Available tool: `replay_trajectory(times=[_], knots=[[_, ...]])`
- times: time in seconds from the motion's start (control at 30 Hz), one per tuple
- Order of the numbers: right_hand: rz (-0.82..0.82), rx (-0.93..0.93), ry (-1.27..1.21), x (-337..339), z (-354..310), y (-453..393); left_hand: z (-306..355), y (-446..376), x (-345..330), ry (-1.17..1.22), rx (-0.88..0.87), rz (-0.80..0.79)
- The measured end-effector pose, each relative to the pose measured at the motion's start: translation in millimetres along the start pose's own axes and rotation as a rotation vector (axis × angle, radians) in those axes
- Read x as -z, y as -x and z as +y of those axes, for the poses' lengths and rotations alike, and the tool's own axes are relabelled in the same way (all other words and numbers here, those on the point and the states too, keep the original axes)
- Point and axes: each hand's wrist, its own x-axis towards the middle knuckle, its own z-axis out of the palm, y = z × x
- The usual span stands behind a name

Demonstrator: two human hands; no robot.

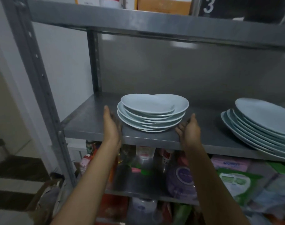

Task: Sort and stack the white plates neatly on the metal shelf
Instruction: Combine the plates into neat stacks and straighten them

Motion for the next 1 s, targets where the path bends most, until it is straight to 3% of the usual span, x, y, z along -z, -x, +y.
replay_trajectory(times=[0.1, 0.27, 1.0], knots=[[-0.067, -0.041, -0.094, -0.9, -2.3, -0.1, 1.5, -2.0, -7.4, 0.096, 0.082, -0.042], [-0.092, -0.077, -0.101, -2.9, -5.4, 1.8, 2.4, -3.2, -11.5, 0.049, 0.140, -0.094], [-0.113, -0.068, -0.041, 6.1, -2.2, 5.4, 2.2, -11.8, -1.3, -0.061, 0.194, -0.195]])
